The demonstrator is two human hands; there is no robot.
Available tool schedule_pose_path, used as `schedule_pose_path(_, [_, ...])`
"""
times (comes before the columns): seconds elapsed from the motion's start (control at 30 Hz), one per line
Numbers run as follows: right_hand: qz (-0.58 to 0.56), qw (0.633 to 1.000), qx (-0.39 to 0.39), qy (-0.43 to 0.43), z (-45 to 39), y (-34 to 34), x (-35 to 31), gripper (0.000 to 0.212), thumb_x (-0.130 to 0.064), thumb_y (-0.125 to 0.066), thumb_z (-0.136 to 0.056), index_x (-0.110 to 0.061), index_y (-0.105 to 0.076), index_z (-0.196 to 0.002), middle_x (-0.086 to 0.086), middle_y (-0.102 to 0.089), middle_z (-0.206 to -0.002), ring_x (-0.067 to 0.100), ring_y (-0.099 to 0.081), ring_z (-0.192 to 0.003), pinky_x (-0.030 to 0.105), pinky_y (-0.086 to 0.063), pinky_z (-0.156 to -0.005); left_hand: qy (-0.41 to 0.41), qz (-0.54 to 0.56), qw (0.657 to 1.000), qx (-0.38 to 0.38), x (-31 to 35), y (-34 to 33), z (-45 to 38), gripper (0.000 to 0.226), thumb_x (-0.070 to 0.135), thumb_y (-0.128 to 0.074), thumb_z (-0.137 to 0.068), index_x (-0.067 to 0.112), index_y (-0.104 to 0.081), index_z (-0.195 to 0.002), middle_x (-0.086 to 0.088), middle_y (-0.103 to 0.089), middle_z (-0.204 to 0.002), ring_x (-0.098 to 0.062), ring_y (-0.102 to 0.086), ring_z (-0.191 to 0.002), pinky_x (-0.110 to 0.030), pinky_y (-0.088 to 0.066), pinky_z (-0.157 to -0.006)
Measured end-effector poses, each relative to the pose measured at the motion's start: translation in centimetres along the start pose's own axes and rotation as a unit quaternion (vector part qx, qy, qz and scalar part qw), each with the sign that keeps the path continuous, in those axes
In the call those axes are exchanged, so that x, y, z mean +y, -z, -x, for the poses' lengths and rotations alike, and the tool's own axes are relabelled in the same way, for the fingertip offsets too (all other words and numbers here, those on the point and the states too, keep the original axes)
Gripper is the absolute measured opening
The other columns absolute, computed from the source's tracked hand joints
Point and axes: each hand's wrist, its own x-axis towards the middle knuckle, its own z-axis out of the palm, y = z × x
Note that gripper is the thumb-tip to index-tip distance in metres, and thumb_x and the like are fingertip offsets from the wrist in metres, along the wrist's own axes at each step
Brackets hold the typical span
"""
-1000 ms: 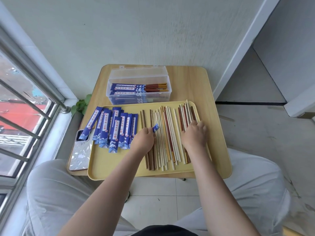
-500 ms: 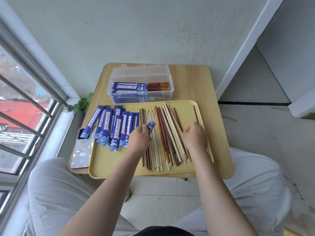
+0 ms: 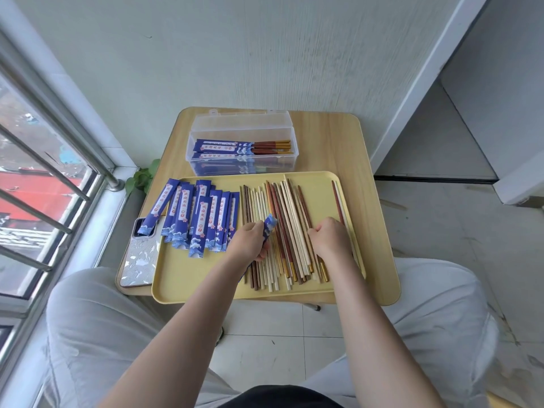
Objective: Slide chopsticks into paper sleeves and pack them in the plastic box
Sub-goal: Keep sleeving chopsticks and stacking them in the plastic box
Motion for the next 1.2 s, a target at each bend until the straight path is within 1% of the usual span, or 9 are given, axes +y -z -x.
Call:
schedule_pose_path(0.07, [0.008, 1.0, -0.014, -0.015, -0.1, 0.0, 0.0, 0.021, -0.027, -0.061, -0.098, -0.011, -0.056, -0.086, 0.004, -0.055, -0.073, 0.017, -0.048, -0.053, 0.022, -0.031, -0.045, -0.005, -0.026, 1.0, 0.004, -0.1, -0.3, -0.1, 0.033, 0.032, -0.032, -0.108, 0.016, -0.057, -0.092, -0.006, -0.059, -0.071, -0.019, -0.058, -0.063, -0.033, -0.051, -0.063])
schedule_pose_path(0.23, [-0.023, 0.999, -0.03, -0.032, 0.2, 0.2, 0.0, 0.019, -0.028, -0.062, -0.097, -0.014, -0.054, -0.088, 0.006, -0.058, -0.08, 0.018, -0.051, -0.056, 0.02, -0.031, -0.045, -0.013, -0.038, 0.999, 0.005, -0.5, -0.4, -0.1, 0.034, 0.035, -0.032, -0.108, 0.02, -0.056, -0.09, -0.008, -0.06, -0.073, -0.022, -0.06, -0.068, -0.042, -0.057, -0.077])
schedule_pose_path(0.4, [-0.052, 0.998, 0.019, -0.004, 1.5, 1.0, -0.4, 0.017, -0.024, -0.063, -0.094, -0.012, -0.056, -0.084, -0.001, -0.054, -0.07, 0.014, -0.05, -0.054, 0.021, -0.032, -0.045, -0.009, -0.016, 1.0, 0.002, -0.4, -0.3, 0.1, 0.032, 0.034, -0.032, -0.108, 0.016, -0.057, -0.1, -0.007, -0.06, -0.072, -0.019, -0.058, -0.064, -0.034, -0.052, -0.066])
schedule_pose_path(0.47, [-0.093, 0.994, 0.034, 0.038, 2.0, 1.8, -1.1, 0.007, -0.021, -0.062, -0.096, -0.016, -0.057, -0.097, -0.003, -0.056, -0.074, 0.013, -0.053, -0.058, 0.024, -0.04, -0.048, -0.007, 0.005, 1.0, -0.002, -0.4, 0.1, 0.2, 0.036, 0.034, -0.031, -0.109, 0.012, -0.058, -0.104, -0.007, -0.058, -0.069, -0.018, -0.055, -0.06, -0.03, -0.049, -0.058])
schedule_pose_path(0.6, [-0.233, 0.964, 0.014, 0.125, 3.0, 3.7, -2.4, 0.02, -0.013, -0.055, -0.098, -0.028, -0.065, -0.107, 0.0, -0.069, -0.079, 0.015, -0.059, -0.061, 0.029, -0.047, -0.053, -0.029, 0.032, 0.999, -0.023, -0.5, 1.3, 0.4, 0.048, 0.039, -0.027, -0.109, 0.007, -0.063, -0.109, -0.008, -0.052, -0.063, -0.016, -0.048, -0.049, -0.024, -0.042, -0.044])
schedule_pose_path(0.7, [-0.377, 0.919, -0.047, 0.109, 3.6, 4.7, -3.4, 0.028, -0.004, -0.05, -0.095, -0.02, -0.071, -0.105, 0.0, -0.076, -0.087, 0.017, -0.072, -0.077, 0.033, -0.053, -0.063, -0.039, 0.033, 0.997, -0.06, -0.5, 1.9, 0.7, 0.055, 0.045, -0.024, -0.108, 0.008, -0.064, -0.101, -0.011, -0.053, -0.064, -0.02, -0.049, -0.05, -0.03, -0.043, -0.052])
schedule_pose_path(0.8, [-0.434, 0.888, -0.071, 0.135, 3.9, 5.2, -4.5, 0.017, -0.005, -0.058, -0.096, -0.012, -0.066, -0.109, 0.002, -0.078, -0.09, 0.019, -0.076, -0.08, 0.03, -0.056, -0.064, -0.012, 0.061, 0.995, -0.077, 0.1, 2.4, 1.3, 0.064, 0.051, -0.025, -0.106, 0.007, -0.061, -0.079, -0.009, -0.055, -0.061, -0.021, -0.051, -0.05, -0.03, -0.046, -0.055])
schedule_pose_path(0.97, [-0.477, 0.861, 0.0, 0.178, 4.7, 5.5, -5.5, 0.018, -0.022, -0.057, -0.101, -0.011, -0.07, -0.097, 0.0, -0.063, -0.063, 0.016, -0.053, -0.051, 0.022, -0.041, -0.047, -0.021, 0.048, 0.995, -0.082, 0.5, 2.8, 1.8, 0.064, 0.047, -0.024, -0.106, 0.009, -0.054, -0.065, -0.007, -0.051, -0.056, -0.019, -0.046, -0.047, -0.029, -0.041, -0.053])
schedule_pose_path(1.2, [-0.465, 0.867, 0.066, 0.168, 4.4, 5.6, -6.0, 0.027, -0.026, -0.047, -0.106, -0.015, -0.062, -0.086, -0.005, -0.055, -0.056, 0.013, -0.048, -0.048, 0.027, -0.041, -0.05, -0.061, 0.012, 0.994, -0.085, 0.7, 2.7, 2.0, 0.052, 0.029, -0.022, -0.104, 0.008, -0.046, -0.063, -0.007, -0.046, -0.05, -0.02, -0.038, -0.044, -0.029, -0.035, -0.046])
